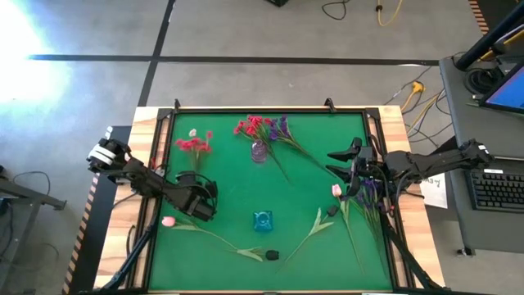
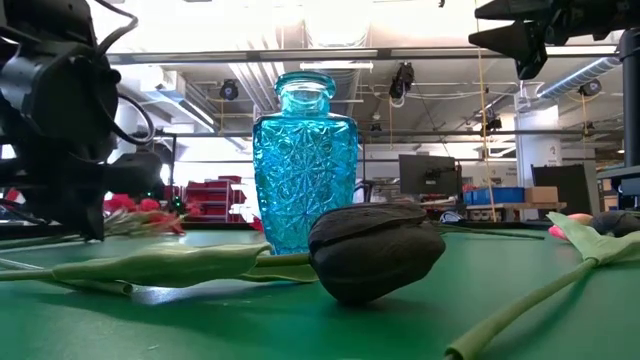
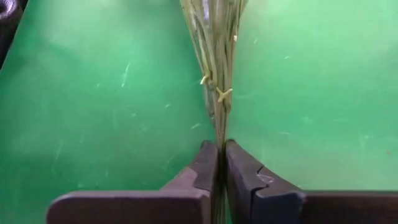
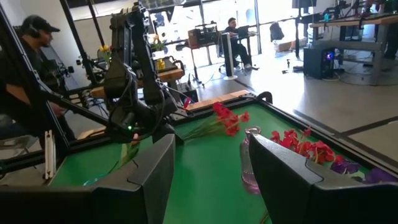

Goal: Sort flowers into vase by color
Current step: Put the left red flowers into the purple vase

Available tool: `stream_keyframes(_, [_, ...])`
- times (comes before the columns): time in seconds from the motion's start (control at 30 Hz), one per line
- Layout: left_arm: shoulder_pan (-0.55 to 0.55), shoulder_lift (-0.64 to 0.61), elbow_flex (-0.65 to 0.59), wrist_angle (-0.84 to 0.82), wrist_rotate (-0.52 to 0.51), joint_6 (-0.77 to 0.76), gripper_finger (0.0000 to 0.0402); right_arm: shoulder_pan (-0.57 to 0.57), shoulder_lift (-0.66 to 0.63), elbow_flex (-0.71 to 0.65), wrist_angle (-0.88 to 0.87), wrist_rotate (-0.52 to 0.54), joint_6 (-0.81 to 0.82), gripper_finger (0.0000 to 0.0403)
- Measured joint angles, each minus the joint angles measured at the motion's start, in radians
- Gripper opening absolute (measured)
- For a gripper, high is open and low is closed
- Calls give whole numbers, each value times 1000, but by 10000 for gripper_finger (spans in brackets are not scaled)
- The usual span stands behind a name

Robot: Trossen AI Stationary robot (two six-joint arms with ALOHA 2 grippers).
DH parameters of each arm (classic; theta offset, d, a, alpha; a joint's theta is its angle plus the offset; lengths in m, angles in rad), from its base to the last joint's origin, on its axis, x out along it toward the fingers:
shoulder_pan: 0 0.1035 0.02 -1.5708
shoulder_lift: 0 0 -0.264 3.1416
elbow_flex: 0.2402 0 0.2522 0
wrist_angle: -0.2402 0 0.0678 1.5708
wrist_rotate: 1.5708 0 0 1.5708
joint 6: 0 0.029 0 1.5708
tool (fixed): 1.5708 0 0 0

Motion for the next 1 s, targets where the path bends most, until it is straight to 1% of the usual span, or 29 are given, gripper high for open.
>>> stream_keyframes(0.13, [-4, 0, 3, -3, -8, 24, 0, 0, 0, 0, 0, 0, 0, 199])
stream_keyframes(0.3, [-19, -9, 41, -4, -89, 71, 0, 0, 0, 0, -1, 0, 23, 199])
stream_keyframes(0.57, [-34, -62, 160, -1, -227, 301, 0, 0, 0, 0, -1, 0, 23, 199])
stream_keyframes(0.67, [-35, -102, 210, -2, -233, 413, 0, 0, 0, 0, -1, 0, 23, 199])
stream_keyframes(0.77, [-37, -145, 250, -3, -270, 506, 0, 0, 0, 0, -1, 0, 23, 199])
stream_keyframes(0.9, [-37, -200, 273, -18, -276, 564, 0, 0, 0, 0, -1, 0, 23, 199])
stream_keyframes(0.97, [-38, -216, 275, -19, -257, 582, 0, 0, 0, 0, -1, 0, 23, 199])
stream_keyframes(1.0, [-37, -221, 275, -20, -222, 594, 0, 0, 0, 0, -1, 0, 23, 199])
